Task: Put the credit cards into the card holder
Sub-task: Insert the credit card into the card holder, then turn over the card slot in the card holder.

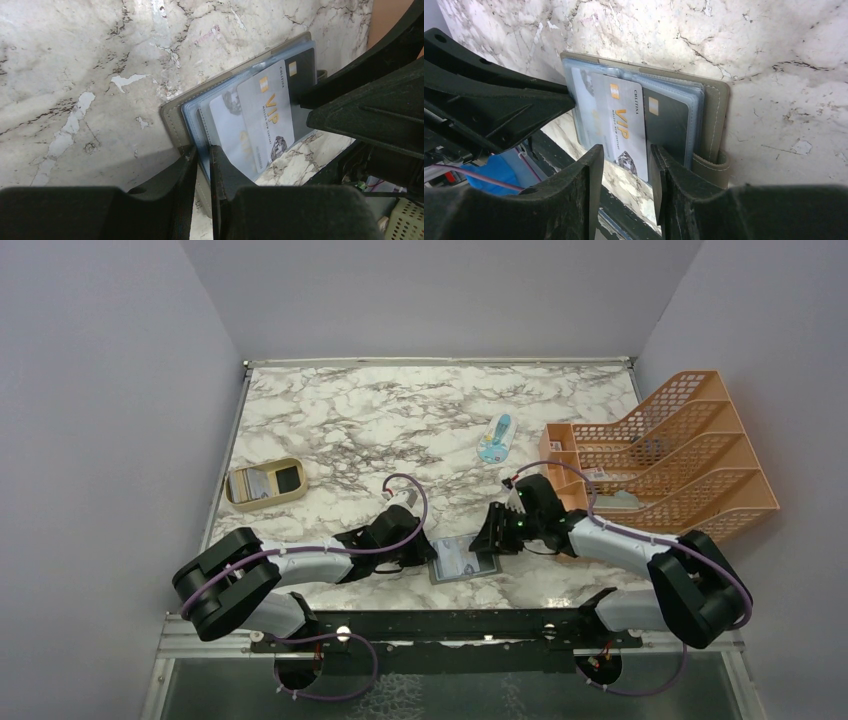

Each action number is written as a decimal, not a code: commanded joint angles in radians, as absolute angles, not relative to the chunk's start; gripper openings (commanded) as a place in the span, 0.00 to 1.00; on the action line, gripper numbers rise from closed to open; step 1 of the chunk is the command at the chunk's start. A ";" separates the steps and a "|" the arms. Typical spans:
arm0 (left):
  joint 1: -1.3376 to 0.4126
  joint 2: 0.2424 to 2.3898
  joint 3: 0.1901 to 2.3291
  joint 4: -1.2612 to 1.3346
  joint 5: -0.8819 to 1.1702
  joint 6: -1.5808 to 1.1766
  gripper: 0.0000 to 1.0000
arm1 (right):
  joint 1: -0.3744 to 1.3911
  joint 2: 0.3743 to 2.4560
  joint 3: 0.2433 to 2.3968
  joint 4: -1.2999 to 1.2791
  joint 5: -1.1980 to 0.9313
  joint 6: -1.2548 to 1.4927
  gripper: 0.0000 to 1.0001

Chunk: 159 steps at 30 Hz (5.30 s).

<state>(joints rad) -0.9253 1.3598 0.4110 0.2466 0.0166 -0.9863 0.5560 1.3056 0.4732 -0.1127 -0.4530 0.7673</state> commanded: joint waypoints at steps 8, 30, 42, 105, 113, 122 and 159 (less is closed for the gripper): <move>-0.935 1.368 0.397 0.229 0.050 -0.973 0.21 | 0.589 1.394 0.504 -0.091 -0.435 0.728 0.41; -0.940 1.349 0.403 0.257 0.054 -0.950 0.24 | 0.647 1.391 0.516 -0.005 -0.484 0.721 0.39; -0.940 1.369 0.405 0.299 0.058 -0.938 0.25 | 0.647 1.404 0.531 -0.085 -0.440 0.695 0.39; -0.939 1.404 0.423 0.333 0.049 -0.885 0.31 | 0.646 1.330 0.630 -0.334 -0.291 0.632 0.51; -0.939 1.405 0.418 0.333 0.049 -0.900 0.29 | 0.645 1.283 0.666 -0.365 -0.292 0.632 0.51; -0.940 1.411 0.415 0.333 0.054 -0.911 0.29 | 0.646 1.263 0.685 -0.367 -0.341 0.636 0.50; -0.941 1.393 0.405 0.331 0.055 -0.911 0.29 | 0.646 1.281 0.529 -0.049 -0.536 0.721 0.17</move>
